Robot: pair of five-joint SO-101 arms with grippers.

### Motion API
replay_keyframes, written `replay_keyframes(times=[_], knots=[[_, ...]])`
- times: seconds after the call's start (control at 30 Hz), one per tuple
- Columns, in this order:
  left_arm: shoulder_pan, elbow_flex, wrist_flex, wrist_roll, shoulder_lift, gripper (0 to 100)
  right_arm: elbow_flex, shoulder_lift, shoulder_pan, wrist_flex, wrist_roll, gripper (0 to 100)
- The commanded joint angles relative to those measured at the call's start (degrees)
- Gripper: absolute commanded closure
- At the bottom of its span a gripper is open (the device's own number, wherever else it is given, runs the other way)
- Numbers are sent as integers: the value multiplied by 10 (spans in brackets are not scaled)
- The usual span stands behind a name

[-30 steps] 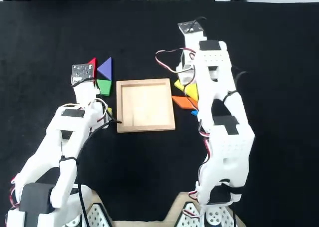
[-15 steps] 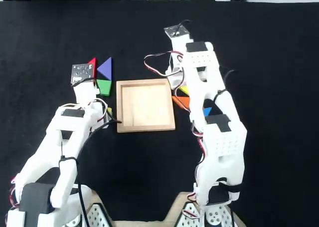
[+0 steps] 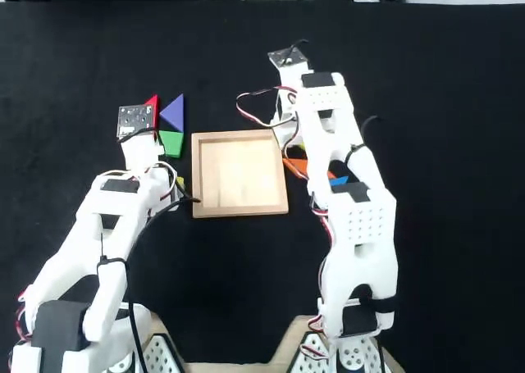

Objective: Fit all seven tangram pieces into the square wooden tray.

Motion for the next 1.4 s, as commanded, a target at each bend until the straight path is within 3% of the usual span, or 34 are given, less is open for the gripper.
replay_keyframes(times=[0.0,0.13,0.23,0.57,1.0,1.37], knots=[[0,-3,-9,0,-2,819,-23,0,-5,-4,40,751],[0,-3,-10,0,-2,819,-23,1,-5,-4,73,900],[1,-3,-10,0,-2,819,-23,0,-4,-2,84,951],[1,-3,-10,0,-2,819,-32,-1,33,4,87,956],[1,-3,-10,0,-2,819,-175,0,55,164,87,985],[1,-3,-10,0,-2,819,-189,-1,58,189,87,985]])
